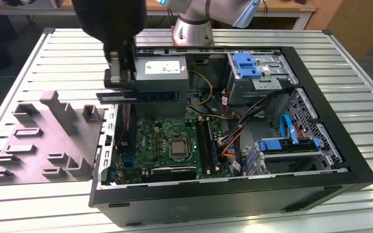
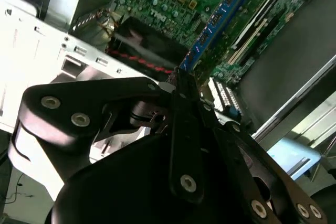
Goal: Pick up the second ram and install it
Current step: 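Pick up the second ram and move it above second insertion slot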
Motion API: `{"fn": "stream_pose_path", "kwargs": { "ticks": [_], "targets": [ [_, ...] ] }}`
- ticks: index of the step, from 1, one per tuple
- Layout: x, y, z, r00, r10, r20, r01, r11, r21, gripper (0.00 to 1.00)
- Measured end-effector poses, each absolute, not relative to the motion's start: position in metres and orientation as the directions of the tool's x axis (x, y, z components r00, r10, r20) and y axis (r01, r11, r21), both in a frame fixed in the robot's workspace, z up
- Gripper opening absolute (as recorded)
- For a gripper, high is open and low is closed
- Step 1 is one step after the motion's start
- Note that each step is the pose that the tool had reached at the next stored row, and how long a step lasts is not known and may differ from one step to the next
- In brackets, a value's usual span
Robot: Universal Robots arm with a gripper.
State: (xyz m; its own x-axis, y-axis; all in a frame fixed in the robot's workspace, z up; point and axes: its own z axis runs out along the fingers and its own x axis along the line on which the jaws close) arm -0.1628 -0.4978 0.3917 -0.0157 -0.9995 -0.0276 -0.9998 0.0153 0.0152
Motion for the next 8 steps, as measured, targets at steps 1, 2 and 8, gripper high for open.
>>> {"fn": "stream_pose_path", "kwargs": {
  "ticks": [1,2,8],
  "targets": [
    [-0.158,-0.498,0.392,-0.016,-0.999,-0.028,-1.000,0.015,0.015,0.12],
    [-0.154,-0.498,0.392,-0.016,-0.999,-0.028,-1.000,0.015,0.015,0.12],
    [-0.127,-0.498,0.391,-0.016,-0.999,-0.028,-1.000,0.015,0.016,0.12]
  ]
}}
